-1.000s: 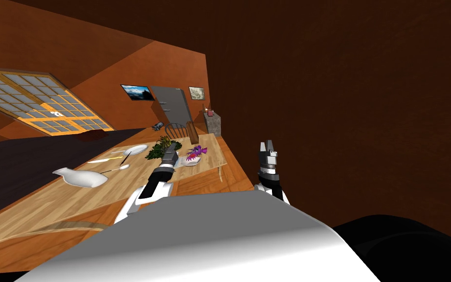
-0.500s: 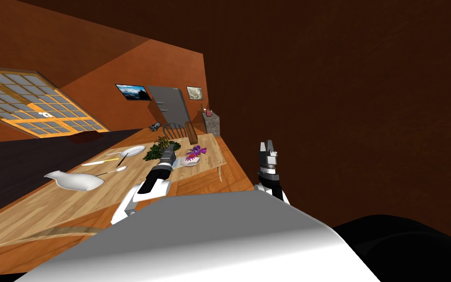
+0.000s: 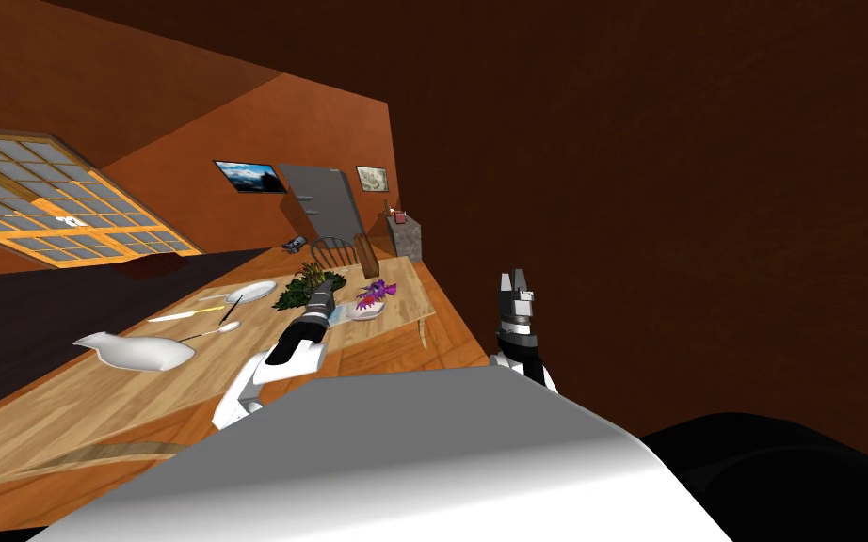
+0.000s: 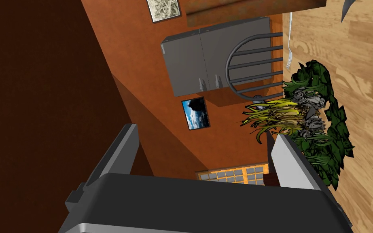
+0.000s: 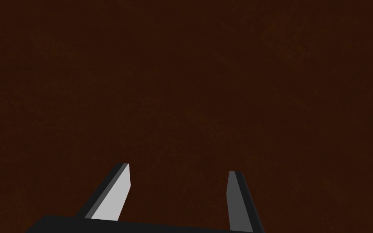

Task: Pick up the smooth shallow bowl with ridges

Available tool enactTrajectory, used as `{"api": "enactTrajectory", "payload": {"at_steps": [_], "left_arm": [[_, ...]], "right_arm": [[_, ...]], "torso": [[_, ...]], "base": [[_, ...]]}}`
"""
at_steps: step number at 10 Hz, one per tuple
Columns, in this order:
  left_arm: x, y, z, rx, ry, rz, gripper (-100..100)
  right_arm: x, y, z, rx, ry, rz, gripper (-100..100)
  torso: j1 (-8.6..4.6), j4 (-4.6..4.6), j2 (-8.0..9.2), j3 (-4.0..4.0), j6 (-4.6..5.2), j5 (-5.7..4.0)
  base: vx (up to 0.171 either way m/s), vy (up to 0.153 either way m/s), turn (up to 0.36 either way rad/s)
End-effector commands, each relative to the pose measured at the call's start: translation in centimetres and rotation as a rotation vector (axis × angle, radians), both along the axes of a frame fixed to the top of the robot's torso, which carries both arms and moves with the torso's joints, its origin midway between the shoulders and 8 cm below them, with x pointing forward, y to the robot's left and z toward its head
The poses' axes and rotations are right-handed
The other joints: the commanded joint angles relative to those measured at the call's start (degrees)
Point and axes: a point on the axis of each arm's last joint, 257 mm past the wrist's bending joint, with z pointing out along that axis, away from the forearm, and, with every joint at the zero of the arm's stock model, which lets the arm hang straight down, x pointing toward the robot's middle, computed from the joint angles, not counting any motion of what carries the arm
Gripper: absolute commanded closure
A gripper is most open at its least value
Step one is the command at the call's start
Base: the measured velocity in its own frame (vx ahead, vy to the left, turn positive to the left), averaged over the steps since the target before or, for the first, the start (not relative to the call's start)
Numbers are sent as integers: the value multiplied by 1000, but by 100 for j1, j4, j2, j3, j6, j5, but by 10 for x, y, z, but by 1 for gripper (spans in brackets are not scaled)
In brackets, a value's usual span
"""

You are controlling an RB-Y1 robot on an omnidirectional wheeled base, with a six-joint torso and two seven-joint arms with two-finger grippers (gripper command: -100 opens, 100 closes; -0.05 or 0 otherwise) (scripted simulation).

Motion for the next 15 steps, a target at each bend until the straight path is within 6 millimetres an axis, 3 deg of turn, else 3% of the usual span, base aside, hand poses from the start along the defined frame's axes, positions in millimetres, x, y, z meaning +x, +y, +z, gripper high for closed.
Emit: {"api": "enactTrajectory", "payload": {"at_steps": [1,6,15], "left_arm": [[1,7,-9,-11,38,22,-100],[0,36,-34,-50,149,102,-100],[-15,62,-80,-125,336,202,-100]], "right_arm": [[0,0,0,0,0,0,0],[0,0,0,0,0,0,0],[0,0,0,0,0,0,0]], "torso": [[0,0,0,0,0,0],[1,0,-1,0,-1,1],[-1,-1,-5,-3,-1,0]], "base": [[-6,9,-37],[-6,11,-48],[1,5,-36]]}}
